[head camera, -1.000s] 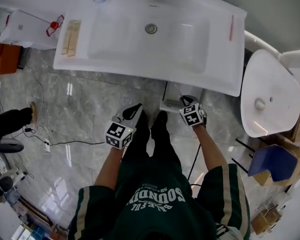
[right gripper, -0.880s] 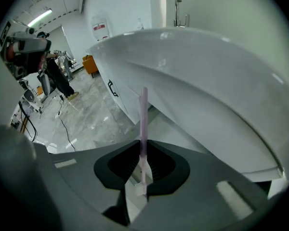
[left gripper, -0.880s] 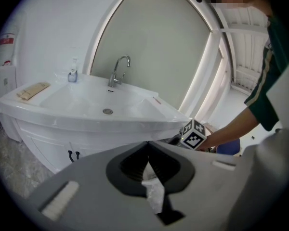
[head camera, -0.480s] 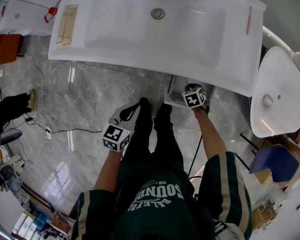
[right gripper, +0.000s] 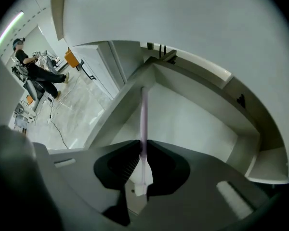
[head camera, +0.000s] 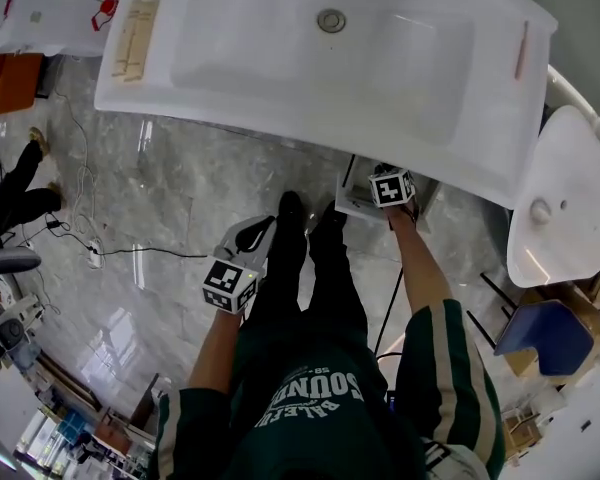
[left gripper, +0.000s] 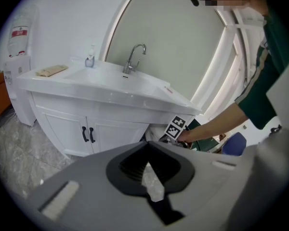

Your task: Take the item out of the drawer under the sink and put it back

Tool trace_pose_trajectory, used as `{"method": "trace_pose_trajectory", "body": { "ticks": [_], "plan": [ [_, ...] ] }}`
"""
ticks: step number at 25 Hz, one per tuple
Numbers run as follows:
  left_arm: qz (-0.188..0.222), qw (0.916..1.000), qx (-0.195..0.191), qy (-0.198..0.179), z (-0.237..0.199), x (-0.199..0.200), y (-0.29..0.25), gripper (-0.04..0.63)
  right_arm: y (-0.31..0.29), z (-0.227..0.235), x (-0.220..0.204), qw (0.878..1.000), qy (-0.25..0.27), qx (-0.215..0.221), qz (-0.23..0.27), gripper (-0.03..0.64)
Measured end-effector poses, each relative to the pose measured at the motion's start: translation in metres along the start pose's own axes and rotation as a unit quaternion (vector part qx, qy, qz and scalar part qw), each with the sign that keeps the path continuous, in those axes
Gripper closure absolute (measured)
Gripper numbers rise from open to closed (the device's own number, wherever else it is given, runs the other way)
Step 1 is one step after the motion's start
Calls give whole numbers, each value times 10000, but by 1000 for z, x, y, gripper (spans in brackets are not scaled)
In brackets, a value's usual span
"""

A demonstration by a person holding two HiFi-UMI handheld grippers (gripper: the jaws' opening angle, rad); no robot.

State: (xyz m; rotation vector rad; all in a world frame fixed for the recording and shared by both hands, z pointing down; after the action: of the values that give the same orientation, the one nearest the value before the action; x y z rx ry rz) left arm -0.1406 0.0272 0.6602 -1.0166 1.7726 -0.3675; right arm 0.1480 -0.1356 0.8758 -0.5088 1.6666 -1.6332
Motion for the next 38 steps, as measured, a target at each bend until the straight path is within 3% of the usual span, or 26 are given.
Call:
{"method": "trace_pose_trajectory", "body": {
  "ticks": [13,22,27,38],
  "plan": [
    [18,10000,61,3,-8,-1,2,545,-23,10,-8,9989,-435,3,-165,565],
    [130,9996,-179,-150,4,17,5,545,34,-15,1,9999,-106,-22,78,565],
    [244,9985,-374,-326,15,36,11,545,79,-33,0,9993,-160,-1,349,565],
    [601,9915,-713,-904,37,90,39,545,210,-65,20,9844,-416,-220,1695,566]
  ]
}}
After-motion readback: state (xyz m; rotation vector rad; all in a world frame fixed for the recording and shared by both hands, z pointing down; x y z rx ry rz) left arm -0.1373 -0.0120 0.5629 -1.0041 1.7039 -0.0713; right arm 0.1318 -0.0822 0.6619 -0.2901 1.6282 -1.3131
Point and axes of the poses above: the fingertips, and each gripper's own axes: y backward along the fingers, z to its right, x out of its top, the point moved 8 cm from there along y, backward along the fingers, and after that the axes turned 8 degrees about y, right-handed, at the moved point
